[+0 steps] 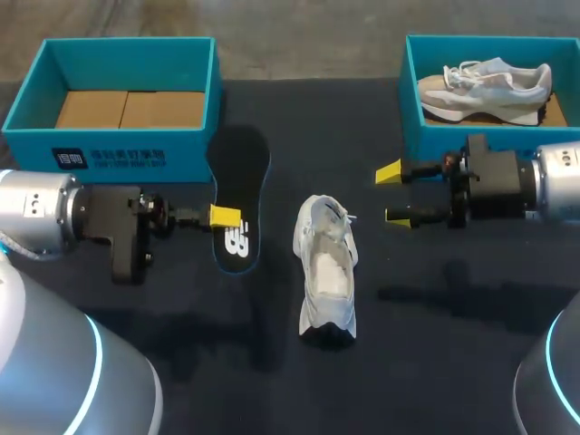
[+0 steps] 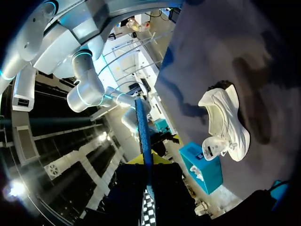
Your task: Take the shoe out of the shoebox, open the shoe tongue, remove and reinsert the insole, then place the shoe into the shoebox
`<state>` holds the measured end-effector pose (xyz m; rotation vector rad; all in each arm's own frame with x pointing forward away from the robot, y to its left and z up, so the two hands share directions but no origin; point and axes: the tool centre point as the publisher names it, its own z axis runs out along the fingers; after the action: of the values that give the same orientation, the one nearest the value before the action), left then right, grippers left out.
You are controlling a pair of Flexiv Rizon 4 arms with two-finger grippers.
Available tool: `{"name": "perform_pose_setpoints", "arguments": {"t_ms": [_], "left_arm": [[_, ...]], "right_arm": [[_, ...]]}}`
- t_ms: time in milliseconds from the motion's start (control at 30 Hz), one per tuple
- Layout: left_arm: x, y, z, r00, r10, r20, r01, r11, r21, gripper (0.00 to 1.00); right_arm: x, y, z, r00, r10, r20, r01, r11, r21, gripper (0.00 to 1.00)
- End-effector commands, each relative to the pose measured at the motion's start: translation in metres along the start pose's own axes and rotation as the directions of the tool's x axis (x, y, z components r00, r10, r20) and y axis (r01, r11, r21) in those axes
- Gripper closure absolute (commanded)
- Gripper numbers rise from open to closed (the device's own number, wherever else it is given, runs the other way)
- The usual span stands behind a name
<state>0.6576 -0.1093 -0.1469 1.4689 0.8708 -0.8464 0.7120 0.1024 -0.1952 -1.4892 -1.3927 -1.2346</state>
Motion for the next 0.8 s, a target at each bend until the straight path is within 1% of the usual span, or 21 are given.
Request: {"name": "perform_pose_setpoints", "arguments": {"t_ms": [33, 133, 200, 800], "left_arm": [[0.0004, 0.0041, 0.0035, 1.000, 0.023, -0.001, -0.023, 1.000, 0.005, 1.00], [0.0001, 0.0065, 0.0035, 0.997, 0.068, -0.022, -0.068, 0.998, 0.019, 1.00], [-0.0015, 0.0067, 0.0053, 0.993, 0.109, -0.050, -0.105, 0.992, 0.065, 1.00], [-0.0015, 0.0067, 0.0053, 0.993, 0.109, -0.050, -0.105, 0.992, 0.065, 1.00]], "right_arm": [[0.0001, -0.0003, 0.0016, 1.000, 0.000, 0.002, 0.000, 1.000, -0.001, 0.00], [0.0001, -0.0003, 0.0016, 1.000, 0.000, 0.002, 0.000, 1.000, -0.001, 0.00], [0.0001, -0.0003, 0.0016, 1.000, 0.000, 0.002, 0.000, 1.000, -0.001, 0.00], [0.0001, -0.0003, 0.0016, 1.000, 0.000, 0.002, 0.000, 1.000, -0.001, 0.00]]}}
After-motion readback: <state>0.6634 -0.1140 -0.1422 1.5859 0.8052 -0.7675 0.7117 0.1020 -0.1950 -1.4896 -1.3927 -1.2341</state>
